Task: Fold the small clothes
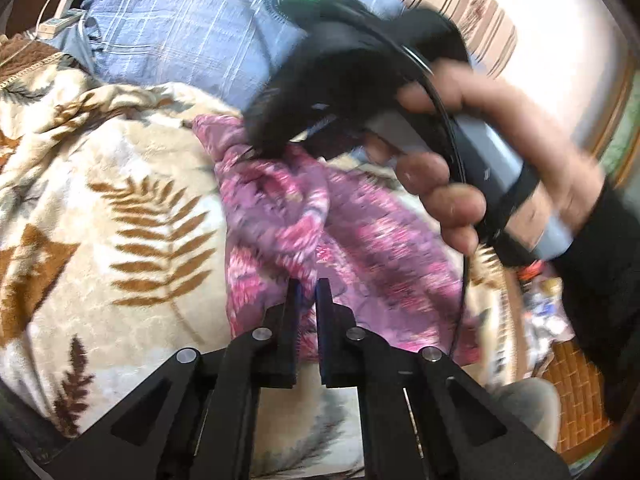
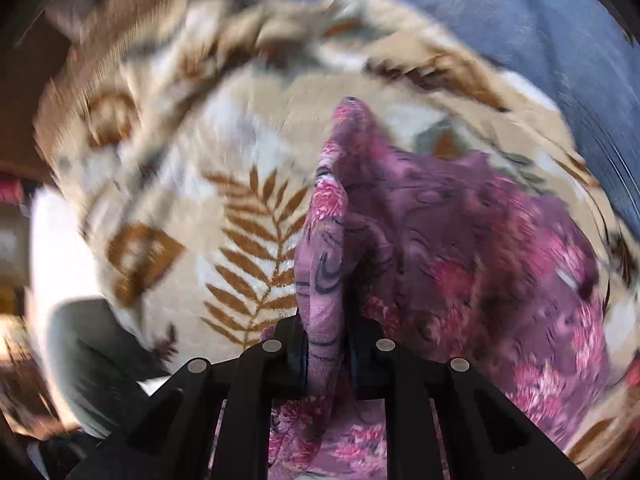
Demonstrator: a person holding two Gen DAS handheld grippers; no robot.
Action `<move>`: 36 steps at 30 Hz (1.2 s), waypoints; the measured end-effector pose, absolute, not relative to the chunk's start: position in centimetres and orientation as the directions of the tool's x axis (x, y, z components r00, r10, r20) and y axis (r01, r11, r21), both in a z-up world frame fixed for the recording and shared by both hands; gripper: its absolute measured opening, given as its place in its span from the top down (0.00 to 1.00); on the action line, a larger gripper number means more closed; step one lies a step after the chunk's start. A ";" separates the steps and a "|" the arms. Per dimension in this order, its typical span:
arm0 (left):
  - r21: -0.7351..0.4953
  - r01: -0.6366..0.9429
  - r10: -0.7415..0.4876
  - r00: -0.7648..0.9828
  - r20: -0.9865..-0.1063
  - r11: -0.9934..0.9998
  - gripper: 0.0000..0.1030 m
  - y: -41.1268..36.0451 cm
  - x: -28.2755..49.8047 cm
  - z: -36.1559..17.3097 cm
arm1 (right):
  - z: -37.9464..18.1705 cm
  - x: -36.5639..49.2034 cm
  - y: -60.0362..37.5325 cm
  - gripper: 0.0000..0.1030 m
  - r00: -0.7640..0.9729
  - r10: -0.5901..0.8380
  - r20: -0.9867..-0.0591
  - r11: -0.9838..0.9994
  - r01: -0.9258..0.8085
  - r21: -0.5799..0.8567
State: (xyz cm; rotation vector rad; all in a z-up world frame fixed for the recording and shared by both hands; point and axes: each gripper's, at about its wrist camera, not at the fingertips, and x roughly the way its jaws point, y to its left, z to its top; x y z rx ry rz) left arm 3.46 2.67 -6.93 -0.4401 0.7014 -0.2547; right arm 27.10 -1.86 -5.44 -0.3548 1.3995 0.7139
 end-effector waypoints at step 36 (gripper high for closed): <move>-0.611 0.326 -0.691 0.289 -0.662 0.721 0.62 -14.1 7.8 -7.1 | -6.5 25.6 -40.2 0.48 0.321 0.452 -0.832 0.875 0.022 0.483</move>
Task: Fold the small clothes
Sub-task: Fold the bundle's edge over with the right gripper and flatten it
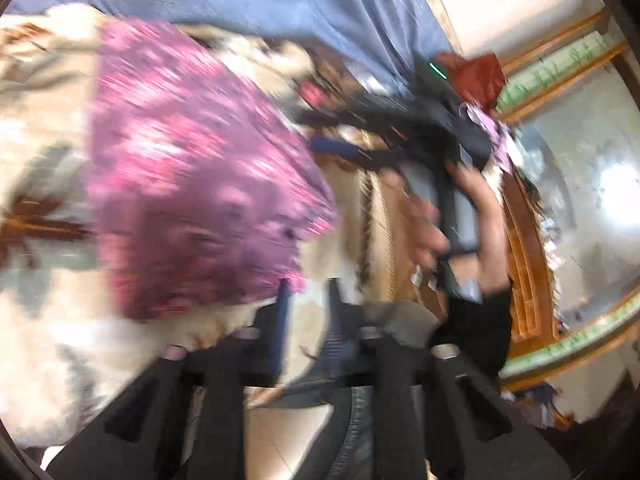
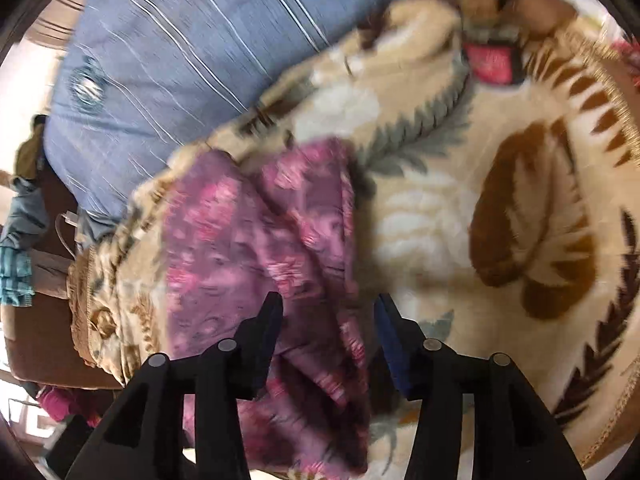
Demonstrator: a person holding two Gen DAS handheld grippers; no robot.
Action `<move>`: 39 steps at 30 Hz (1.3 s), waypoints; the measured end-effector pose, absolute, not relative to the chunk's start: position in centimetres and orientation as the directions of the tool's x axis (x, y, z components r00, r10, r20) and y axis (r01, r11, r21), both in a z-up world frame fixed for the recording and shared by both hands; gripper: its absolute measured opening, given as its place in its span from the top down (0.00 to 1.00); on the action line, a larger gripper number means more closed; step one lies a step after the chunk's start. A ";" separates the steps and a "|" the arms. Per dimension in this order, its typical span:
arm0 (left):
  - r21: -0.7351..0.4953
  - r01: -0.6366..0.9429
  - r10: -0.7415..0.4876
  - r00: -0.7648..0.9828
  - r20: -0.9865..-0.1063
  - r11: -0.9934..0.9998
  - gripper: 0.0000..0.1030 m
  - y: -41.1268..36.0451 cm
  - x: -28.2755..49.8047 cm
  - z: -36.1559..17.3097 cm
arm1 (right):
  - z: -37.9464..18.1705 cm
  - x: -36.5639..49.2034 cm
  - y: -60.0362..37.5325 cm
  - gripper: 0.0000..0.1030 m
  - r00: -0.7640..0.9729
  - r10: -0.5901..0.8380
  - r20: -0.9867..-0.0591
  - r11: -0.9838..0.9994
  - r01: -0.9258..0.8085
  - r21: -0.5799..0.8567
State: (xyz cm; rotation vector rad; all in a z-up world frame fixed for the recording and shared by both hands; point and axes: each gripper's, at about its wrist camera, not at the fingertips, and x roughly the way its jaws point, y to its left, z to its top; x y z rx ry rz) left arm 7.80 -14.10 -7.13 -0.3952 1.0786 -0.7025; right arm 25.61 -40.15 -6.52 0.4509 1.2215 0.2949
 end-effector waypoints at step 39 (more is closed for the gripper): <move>-0.257 0.302 -0.389 0.565 -0.727 0.918 0.78 -9.4 5.1 -11.2 | -12.8 12.5 -37.6 0.81 0.361 0.497 -0.789 0.801 0.158 0.577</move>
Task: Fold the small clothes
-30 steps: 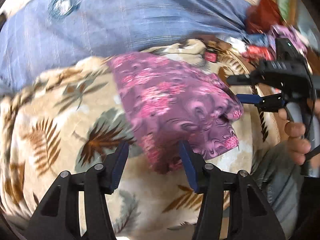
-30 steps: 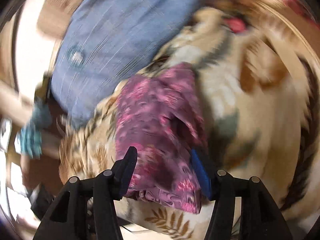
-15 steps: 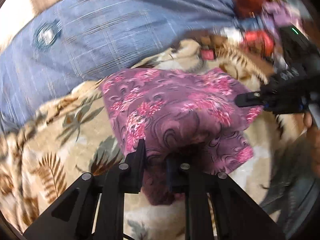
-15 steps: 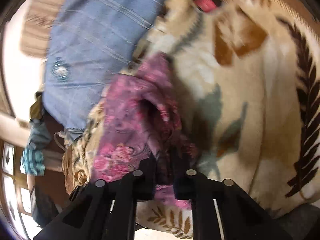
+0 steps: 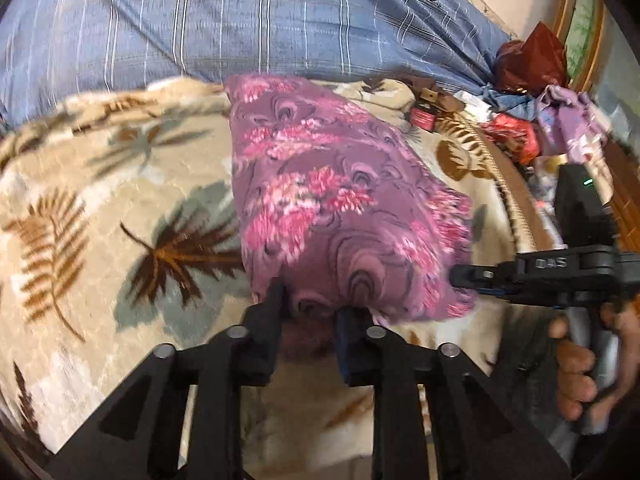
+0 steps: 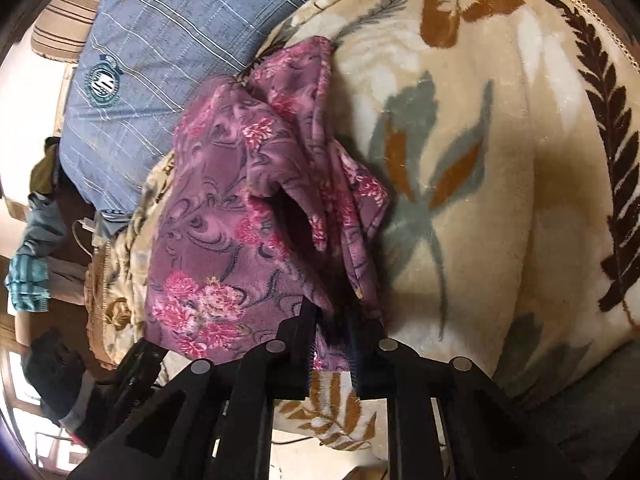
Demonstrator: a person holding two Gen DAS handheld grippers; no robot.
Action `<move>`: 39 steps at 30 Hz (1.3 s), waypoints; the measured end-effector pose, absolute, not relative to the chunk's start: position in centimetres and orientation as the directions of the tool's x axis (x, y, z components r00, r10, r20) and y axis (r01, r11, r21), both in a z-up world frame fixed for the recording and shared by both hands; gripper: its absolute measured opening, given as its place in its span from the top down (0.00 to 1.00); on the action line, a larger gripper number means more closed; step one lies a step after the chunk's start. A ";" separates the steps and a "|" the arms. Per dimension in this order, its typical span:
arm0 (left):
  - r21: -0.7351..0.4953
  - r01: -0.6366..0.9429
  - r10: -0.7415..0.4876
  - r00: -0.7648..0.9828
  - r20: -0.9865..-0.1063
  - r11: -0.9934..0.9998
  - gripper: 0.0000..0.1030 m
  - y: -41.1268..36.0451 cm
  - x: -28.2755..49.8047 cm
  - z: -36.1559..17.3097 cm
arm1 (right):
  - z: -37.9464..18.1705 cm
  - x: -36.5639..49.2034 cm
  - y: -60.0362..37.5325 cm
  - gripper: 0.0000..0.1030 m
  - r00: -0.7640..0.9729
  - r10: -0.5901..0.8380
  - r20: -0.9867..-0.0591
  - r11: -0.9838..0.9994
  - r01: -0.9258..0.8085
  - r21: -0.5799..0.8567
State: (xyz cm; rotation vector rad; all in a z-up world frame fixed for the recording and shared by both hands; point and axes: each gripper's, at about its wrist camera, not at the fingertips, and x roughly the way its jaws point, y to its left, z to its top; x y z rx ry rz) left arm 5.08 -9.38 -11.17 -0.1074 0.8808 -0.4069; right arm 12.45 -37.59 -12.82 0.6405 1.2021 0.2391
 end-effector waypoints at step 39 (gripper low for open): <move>-0.583 0.201 -0.615 0.329 -0.717 0.787 0.21 -5.2 20.0 -9.2 | -6.5 25.7 -38.9 0.37 0.290 0.638 -0.713 0.733 0.055 0.678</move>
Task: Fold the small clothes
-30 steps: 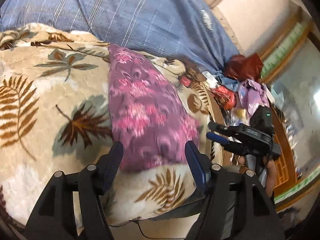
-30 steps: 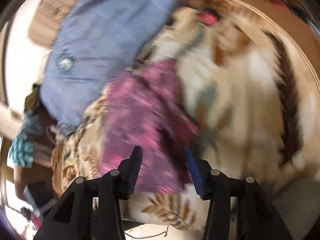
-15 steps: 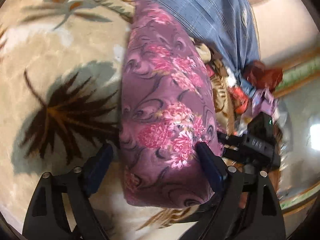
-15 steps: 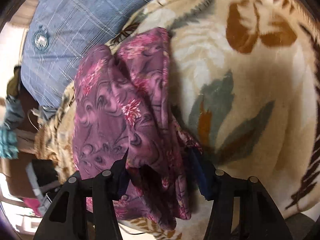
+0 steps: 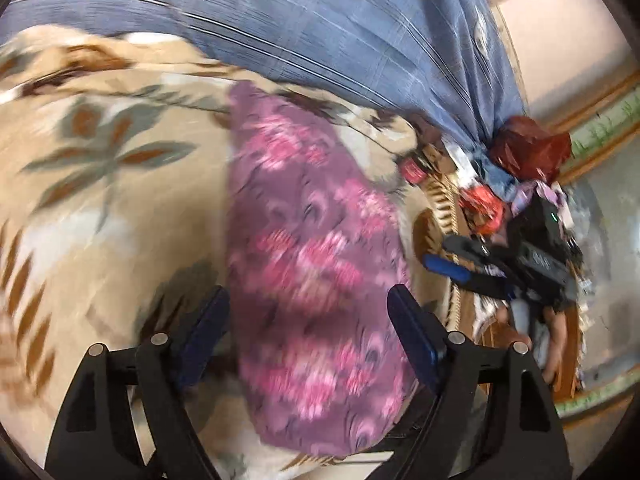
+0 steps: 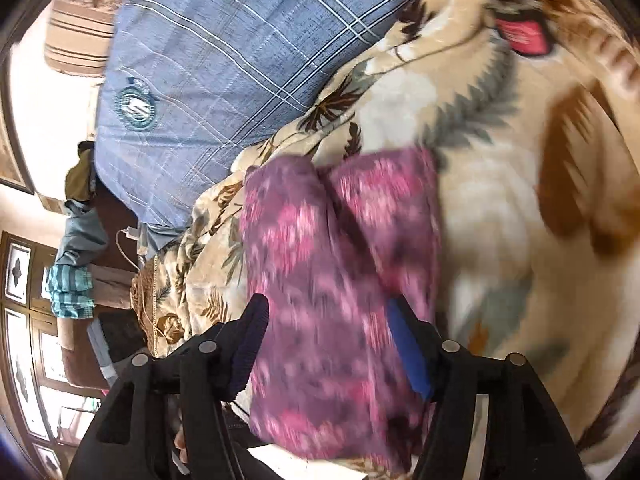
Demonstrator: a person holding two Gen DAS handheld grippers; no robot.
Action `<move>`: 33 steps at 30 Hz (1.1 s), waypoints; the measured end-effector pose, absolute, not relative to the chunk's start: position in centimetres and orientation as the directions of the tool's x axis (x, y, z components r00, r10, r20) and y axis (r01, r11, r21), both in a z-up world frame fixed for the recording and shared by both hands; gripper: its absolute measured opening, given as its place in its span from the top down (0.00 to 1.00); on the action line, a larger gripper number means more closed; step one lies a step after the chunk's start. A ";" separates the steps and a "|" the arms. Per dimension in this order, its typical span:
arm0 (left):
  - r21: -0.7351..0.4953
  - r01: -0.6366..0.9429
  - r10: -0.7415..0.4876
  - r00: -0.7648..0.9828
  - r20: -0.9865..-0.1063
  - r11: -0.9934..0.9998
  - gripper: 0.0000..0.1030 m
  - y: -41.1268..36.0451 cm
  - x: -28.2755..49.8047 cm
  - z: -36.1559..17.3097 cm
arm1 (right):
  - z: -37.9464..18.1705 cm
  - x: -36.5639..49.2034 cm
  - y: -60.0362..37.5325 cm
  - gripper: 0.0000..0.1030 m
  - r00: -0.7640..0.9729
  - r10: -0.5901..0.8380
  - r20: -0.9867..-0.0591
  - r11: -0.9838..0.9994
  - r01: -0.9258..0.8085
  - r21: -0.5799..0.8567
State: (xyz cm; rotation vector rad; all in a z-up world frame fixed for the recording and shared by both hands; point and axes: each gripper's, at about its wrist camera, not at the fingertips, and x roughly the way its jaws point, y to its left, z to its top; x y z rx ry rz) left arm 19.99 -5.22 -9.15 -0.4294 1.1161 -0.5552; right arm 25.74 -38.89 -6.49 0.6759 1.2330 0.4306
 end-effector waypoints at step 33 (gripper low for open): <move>-0.745 0.145 -0.711 0.460 -0.531 0.651 0.90 4.5 16.3 -6.4 | -5.3 22.8 -28.3 0.81 0.260 0.776 -0.575 0.626 -0.208 0.751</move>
